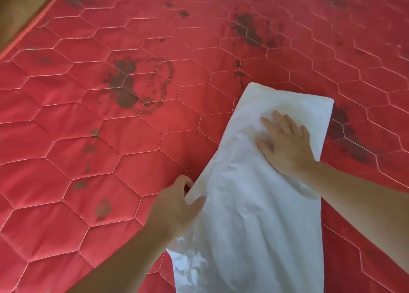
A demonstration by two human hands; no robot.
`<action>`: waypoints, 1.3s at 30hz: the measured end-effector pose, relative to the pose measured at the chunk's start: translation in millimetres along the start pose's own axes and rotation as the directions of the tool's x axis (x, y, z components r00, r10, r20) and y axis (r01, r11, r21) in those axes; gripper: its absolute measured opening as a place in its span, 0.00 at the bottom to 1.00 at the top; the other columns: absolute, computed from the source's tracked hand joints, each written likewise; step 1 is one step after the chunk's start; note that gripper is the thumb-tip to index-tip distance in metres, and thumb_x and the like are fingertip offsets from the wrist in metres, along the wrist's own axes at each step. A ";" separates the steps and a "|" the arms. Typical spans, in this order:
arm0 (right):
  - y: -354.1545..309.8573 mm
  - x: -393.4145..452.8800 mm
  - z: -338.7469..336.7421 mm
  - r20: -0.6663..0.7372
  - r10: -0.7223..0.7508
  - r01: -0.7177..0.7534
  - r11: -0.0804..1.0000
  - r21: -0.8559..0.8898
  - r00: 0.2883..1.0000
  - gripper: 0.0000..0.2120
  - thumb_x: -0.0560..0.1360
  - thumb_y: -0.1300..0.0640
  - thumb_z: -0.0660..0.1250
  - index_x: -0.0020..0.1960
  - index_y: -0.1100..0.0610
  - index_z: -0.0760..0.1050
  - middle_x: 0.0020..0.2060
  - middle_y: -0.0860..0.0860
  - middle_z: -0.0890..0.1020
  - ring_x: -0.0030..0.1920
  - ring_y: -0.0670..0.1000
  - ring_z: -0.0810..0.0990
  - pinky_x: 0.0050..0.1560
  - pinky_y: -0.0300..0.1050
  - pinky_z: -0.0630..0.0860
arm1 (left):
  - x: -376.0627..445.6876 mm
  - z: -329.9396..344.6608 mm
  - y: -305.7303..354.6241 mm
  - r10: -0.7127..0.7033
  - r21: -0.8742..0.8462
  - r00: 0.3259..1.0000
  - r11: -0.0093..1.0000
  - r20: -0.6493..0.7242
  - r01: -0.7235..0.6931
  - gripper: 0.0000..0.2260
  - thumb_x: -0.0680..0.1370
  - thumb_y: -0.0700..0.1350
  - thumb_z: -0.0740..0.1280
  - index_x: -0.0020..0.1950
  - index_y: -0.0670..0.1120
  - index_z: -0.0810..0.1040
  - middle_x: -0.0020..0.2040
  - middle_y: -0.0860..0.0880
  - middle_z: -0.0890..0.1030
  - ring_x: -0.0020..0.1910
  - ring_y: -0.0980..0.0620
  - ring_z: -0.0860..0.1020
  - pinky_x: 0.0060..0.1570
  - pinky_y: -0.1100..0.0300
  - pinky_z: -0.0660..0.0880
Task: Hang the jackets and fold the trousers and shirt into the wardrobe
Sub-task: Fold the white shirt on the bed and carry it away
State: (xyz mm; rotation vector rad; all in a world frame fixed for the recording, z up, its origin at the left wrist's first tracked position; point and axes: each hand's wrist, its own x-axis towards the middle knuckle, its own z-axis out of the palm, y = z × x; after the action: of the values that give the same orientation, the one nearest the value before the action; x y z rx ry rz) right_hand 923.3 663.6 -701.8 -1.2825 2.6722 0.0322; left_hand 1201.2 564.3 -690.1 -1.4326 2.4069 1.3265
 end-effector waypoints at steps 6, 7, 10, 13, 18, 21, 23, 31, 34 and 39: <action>45.3 26.4 4.2 -0.052 0.059 -0.052 0.992 0.115 0.997 0.27 0.80 0.44 0.54 0.77 0.52 0.57 0.77 0.57 0.56 0.76 0.59 0.56 0.72 0.63 0.58 | 10.9 13.6 22.3 0.117 0.356 0.992 0.930 -0.041 -0.095 0.28 0.73 0.57 0.66 0.70 0.61 0.58 0.56 0.58 0.70 0.54 0.52 0.71 0.48 0.57 0.68; 51.9 30.0 0.4 -0.156 0.094 -0.072 0.987 0.144 0.983 0.26 0.80 0.47 0.58 0.75 0.55 0.61 0.75 0.60 0.61 0.74 0.61 0.60 0.69 0.63 0.62 | 11.9 18.0 29.5 0.222 0.426 0.971 0.889 -0.089 -0.164 0.31 0.72 0.56 0.67 0.73 0.60 0.58 0.60 0.56 0.68 0.59 0.51 0.68 0.53 0.56 0.66; 81.7 32.7 -7.6 -0.247 0.283 -0.254 0.957 0.142 0.927 0.26 0.76 0.51 0.64 0.72 0.57 0.65 0.69 0.59 0.67 0.67 0.65 0.67 0.62 0.62 0.67 | 18.2 45.1 67.8 0.527 0.465 0.849 0.760 -0.031 -0.455 0.30 0.72 0.54 0.67 0.74 0.55 0.65 0.70 0.50 0.67 0.70 0.45 0.63 0.66 0.47 0.60; 108.0 37.1 -14.6 0.003 0.665 -0.610 0.683 0.402 0.746 0.30 0.74 0.43 0.64 0.69 0.60 0.65 0.64 0.60 0.71 0.61 0.63 0.72 0.57 0.57 0.72 | 38.4 87.9 113.7 0.604 0.441 0.769 0.643 0.211 -0.626 0.28 0.78 0.60 0.59 0.77 0.59 0.57 0.79 0.49 0.56 0.78 0.43 0.49 0.74 0.41 0.42; 137.7 56.7 -22.7 0.237 0.505 -0.550 0.665 0.506 0.830 0.10 0.74 0.53 0.62 0.40 0.59 0.74 0.30 0.54 0.75 0.31 0.56 0.75 0.28 0.41 0.66 | 69.9 141.7 154.1 0.567 0.459 0.715 0.549 0.409 -0.698 0.33 0.77 0.70 0.51 0.78 0.61 0.45 0.81 0.51 0.41 0.77 0.42 0.34 0.71 0.39 0.30; 151.2 78.2 -28.7 0.171 0.440 -0.445 0.652 0.614 0.881 0.11 0.75 0.57 0.59 0.34 0.56 0.67 0.29 0.52 0.68 0.30 0.53 0.67 0.29 0.43 0.59 | 73.1 158.5 148.5 0.581 0.490 0.688 0.488 0.435 -0.722 0.34 0.76 0.70 0.50 0.78 0.61 0.43 0.80 0.51 0.40 0.77 0.43 0.32 0.71 0.39 0.30; 157.7 90.7 -29.6 0.116 0.464 -0.436 0.677 0.593 0.878 0.15 0.77 0.58 0.57 0.32 0.56 0.62 0.29 0.52 0.66 0.29 0.53 0.64 0.30 0.43 0.58 | 75.7 162.6 141.3 0.602 0.531 0.663 0.419 0.446 -0.737 0.33 0.77 0.69 0.49 0.79 0.61 0.43 0.81 0.51 0.41 0.77 0.43 0.32 0.71 0.38 0.31; 142.7 92.7 -14.4 -0.338 0.087 -0.014 0.978 0.210 0.937 0.23 0.77 0.48 0.59 0.69 0.56 0.68 0.67 0.57 0.70 0.65 0.60 0.71 0.59 0.57 0.70 | 122.5 147.1 163.3 0.750 0.505 0.649 0.515 0.125 -0.693 0.28 0.78 0.64 0.51 0.76 0.57 0.65 0.77 0.49 0.65 0.76 0.42 0.61 0.74 0.38 0.52; 147.0 88.5 5.9 -0.111 -0.041 0.053 0.993 0.105 0.993 0.26 0.80 0.44 0.51 0.75 0.52 0.59 0.76 0.53 0.61 0.75 0.56 0.59 0.70 0.59 0.61 | 186.3 122.8 176.8 0.556 0.632 0.812 0.567 0.178 -0.528 0.29 0.79 0.66 0.43 0.79 0.60 0.47 0.81 0.52 0.47 0.79 0.46 0.43 0.75 0.43 0.38; 145.9 86.6 11.4 -0.041 0.118 -0.114 0.990 0.082 0.992 0.28 0.81 0.43 0.44 0.79 0.51 0.48 0.79 0.53 0.48 0.78 0.56 0.46 0.76 0.60 0.45 | 208.8 105.5 166.4 0.566 0.644 0.807 0.557 0.169 -0.524 0.28 0.80 0.63 0.45 0.79 0.58 0.50 0.81 0.51 0.47 0.79 0.46 0.44 0.76 0.45 0.40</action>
State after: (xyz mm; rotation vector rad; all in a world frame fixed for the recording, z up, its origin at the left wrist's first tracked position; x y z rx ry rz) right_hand 758.7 689.6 -735.8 -1.1165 2.7533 -0.0890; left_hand 921.1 524.8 -739.0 -0.5321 3.0250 0.2925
